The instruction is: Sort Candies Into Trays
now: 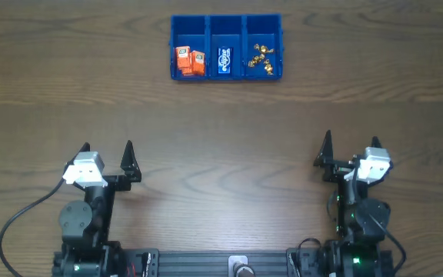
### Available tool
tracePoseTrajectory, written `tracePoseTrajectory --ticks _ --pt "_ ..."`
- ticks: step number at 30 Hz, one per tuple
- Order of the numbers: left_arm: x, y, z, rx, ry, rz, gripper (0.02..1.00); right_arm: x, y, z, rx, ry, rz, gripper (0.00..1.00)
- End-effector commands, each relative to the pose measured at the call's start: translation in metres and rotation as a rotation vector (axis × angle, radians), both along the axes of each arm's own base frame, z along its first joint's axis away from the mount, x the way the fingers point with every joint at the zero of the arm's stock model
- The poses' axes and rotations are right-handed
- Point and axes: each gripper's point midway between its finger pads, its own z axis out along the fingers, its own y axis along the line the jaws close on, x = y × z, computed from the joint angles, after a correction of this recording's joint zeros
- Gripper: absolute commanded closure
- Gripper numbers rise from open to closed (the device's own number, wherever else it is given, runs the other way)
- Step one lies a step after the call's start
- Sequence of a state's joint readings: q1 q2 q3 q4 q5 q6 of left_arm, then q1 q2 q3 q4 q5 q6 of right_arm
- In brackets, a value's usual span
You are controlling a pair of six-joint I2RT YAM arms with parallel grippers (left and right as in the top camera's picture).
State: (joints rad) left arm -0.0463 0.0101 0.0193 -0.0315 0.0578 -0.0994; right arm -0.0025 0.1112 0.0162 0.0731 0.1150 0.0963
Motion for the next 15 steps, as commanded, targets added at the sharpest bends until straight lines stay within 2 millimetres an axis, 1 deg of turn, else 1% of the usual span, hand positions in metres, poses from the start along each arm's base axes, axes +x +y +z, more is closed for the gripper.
tracePoseTrajectory --ticks 1,3,8,15 --pt "-0.001 0.000 -0.016 0.016 0.050 -0.004 0.020 -0.005 0.010 0.010 -0.094 -0.048 0.056 0.003" --pt "-0.001 0.000 -0.016 0.016 0.050 -0.004 0.020 -0.006 0.011 0.011 -0.105 -0.052 0.059 0.003" --pt "-0.001 0.000 -0.016 0.015 0.050 -0.004 0.020 -0.006 0.014 -0.005 -0.104 0.011 0.074 0.003" --pt "-0.001 0.000 -0.016 0.015 0.050 -0.004 0.020 -0.006 0.020 -0.010 -0.103 0.031 0.102 0.003"
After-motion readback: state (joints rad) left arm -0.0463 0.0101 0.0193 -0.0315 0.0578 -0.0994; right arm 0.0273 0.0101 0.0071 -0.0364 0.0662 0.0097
